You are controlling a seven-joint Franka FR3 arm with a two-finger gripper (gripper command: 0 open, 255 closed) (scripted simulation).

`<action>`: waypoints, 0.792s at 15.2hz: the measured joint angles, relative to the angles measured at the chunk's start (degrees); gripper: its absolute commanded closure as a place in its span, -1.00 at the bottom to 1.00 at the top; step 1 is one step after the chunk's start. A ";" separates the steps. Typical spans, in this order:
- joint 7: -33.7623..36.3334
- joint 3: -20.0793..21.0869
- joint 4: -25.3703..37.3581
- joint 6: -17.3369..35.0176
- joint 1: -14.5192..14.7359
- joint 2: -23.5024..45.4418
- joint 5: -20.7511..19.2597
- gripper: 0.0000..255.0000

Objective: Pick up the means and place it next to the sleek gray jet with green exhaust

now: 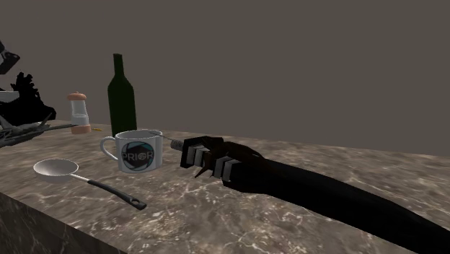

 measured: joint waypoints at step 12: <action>0.63 3.75 -7.09 9.49 -0.80 2.66 -0.37 1.00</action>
